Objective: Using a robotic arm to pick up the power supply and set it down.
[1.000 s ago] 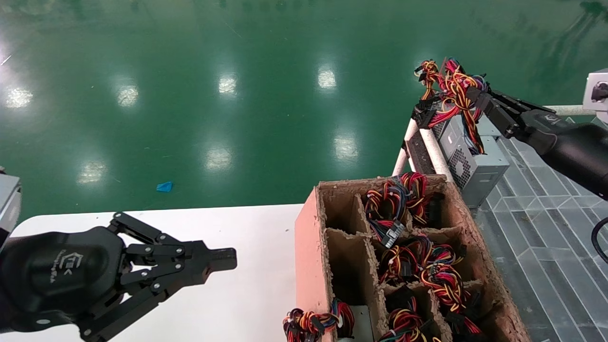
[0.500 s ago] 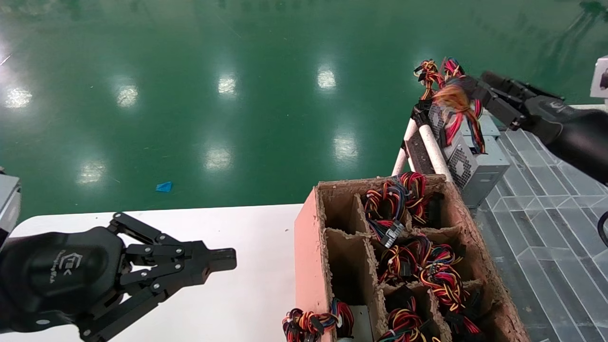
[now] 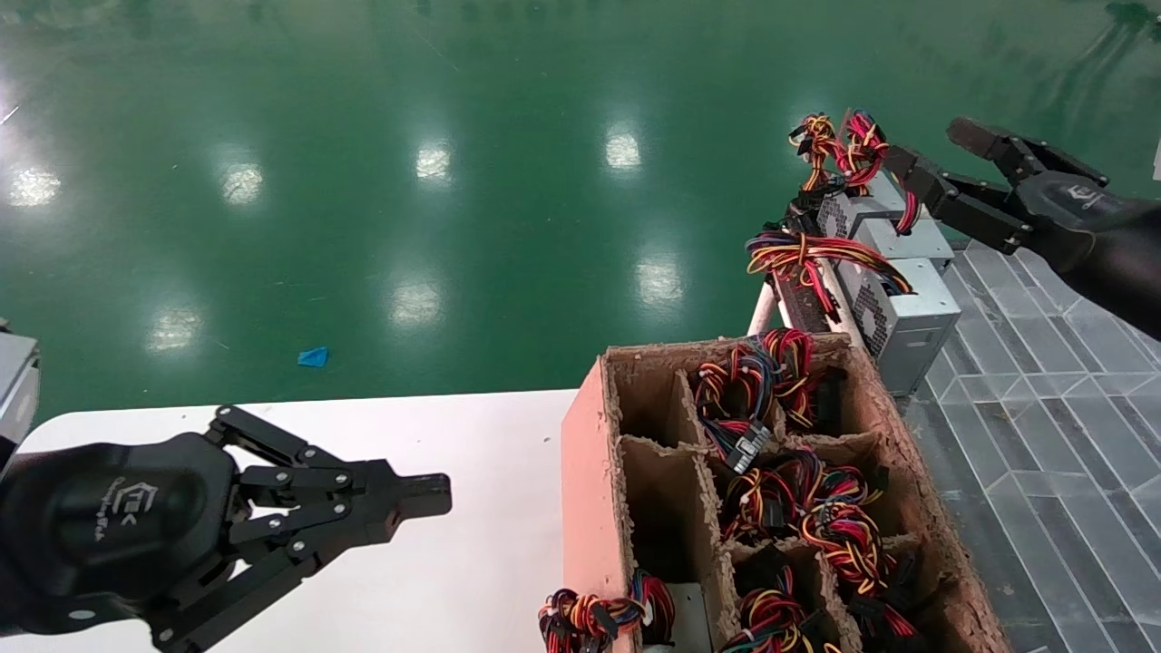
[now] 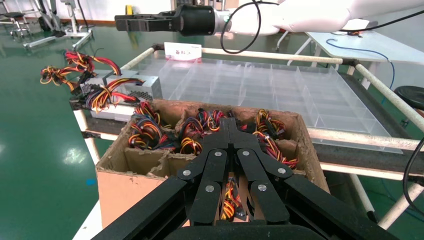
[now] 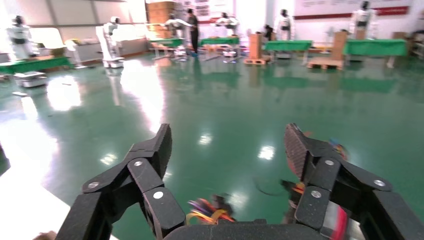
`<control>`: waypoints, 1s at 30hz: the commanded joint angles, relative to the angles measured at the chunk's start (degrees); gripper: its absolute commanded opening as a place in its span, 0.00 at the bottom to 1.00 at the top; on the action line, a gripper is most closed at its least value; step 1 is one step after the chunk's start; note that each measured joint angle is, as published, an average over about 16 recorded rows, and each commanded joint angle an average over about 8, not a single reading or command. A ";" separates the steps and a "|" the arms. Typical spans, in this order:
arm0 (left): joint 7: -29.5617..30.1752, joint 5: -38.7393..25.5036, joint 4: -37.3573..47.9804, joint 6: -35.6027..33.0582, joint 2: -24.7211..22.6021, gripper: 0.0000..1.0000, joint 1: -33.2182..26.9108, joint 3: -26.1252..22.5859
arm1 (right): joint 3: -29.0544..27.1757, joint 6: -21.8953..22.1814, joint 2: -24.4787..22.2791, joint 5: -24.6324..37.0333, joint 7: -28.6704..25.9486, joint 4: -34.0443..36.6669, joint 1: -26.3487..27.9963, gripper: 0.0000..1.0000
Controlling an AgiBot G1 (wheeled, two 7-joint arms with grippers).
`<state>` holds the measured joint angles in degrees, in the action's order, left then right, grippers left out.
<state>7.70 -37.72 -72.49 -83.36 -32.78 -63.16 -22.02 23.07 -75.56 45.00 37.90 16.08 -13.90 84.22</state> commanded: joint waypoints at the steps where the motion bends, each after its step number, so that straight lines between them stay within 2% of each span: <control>1: 0.00 0.00 0.00 0.00 0.00 0.00 0.00 0.00 | -0.18 -0.32 -0.25 0.09 -0.70 -1.61 -0.52 1.00; 2: 0.00 0.00 0.00 0.00 0.00 0.00 0.00 0.00 | -0.31 -0.49 -0.43 0.16 -1.17 -2.65 -0.92 1.00; 3: 0.00 0.00 0.00 0.00 0.00 0.05 0.00 0.00 | -0.44 -0.68 -0.61 0.24 -1.66 -3.75 -1.34 1.00; 10: 0.00 0.00 0.00 0.00 0.00 0.93 0.00 0.00 | -1.33 -1.95 -1.88 0.74 -5.06 -11.29 -4.21 1.00; 11: 0.00 0.00 0.00 0.00 0.00 1.00 0.00 0.00 | -1.45 -2.13 -2.05 0.81 -5.53 -12.34 -4.61 1.00; 30: -0.01 0.01 0.00 0.00 0.00 1.00 0.00 -0.01 | -3.88 -5.60 -5.49 2.17 -14.76 -32.85 -12.43 1.00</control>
<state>7.69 -37.71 -72.49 -83.35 -32.78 -63.16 -22.04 19.19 -81.16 39.52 40.08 1.32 -46.75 71.79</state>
